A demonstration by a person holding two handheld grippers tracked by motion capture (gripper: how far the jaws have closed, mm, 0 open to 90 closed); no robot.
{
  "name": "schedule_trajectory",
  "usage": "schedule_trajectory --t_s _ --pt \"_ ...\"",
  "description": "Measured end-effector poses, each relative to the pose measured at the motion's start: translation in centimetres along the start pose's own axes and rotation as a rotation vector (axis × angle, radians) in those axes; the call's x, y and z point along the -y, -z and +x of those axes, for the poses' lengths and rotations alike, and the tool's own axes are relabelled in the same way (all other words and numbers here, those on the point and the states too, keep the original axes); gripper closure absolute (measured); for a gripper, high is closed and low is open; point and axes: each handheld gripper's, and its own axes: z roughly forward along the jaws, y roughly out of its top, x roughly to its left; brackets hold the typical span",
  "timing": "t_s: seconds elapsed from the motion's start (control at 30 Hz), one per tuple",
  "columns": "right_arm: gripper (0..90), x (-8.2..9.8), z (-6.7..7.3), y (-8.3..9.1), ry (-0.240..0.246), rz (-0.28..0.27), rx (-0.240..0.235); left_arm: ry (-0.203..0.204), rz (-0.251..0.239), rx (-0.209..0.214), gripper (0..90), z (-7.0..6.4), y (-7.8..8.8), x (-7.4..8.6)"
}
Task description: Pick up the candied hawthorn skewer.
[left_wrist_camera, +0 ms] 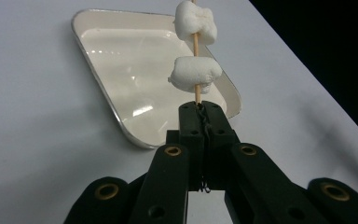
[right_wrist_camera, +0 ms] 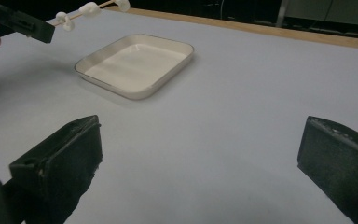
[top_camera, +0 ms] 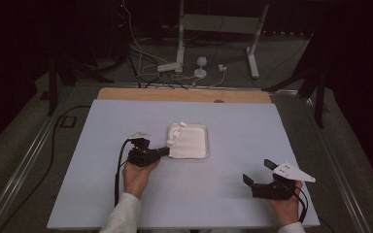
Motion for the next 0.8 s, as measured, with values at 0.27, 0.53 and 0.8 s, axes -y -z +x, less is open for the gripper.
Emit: schedule_trajectory --t_s 0.27,0.53,0.8 --pt "0.0 -2.6 0.1 -1.1 -0.041 -0.070 -0.073 -0.034 -0.051 0.016 89.8 0.3 2.4 0.9" --pt "0.0 -5.8 1.2 -3.5 -0.040 -0.083 -0.152 -0.113 -0.100 0.043 89.8 0.0 4.1 1.4" --pt "0.0 -8.8 1.9 -6.9 -0.055 -0.078 -0.221 -0.157 -0.129 0.073 89.8 -0.2 4.5 1.5"
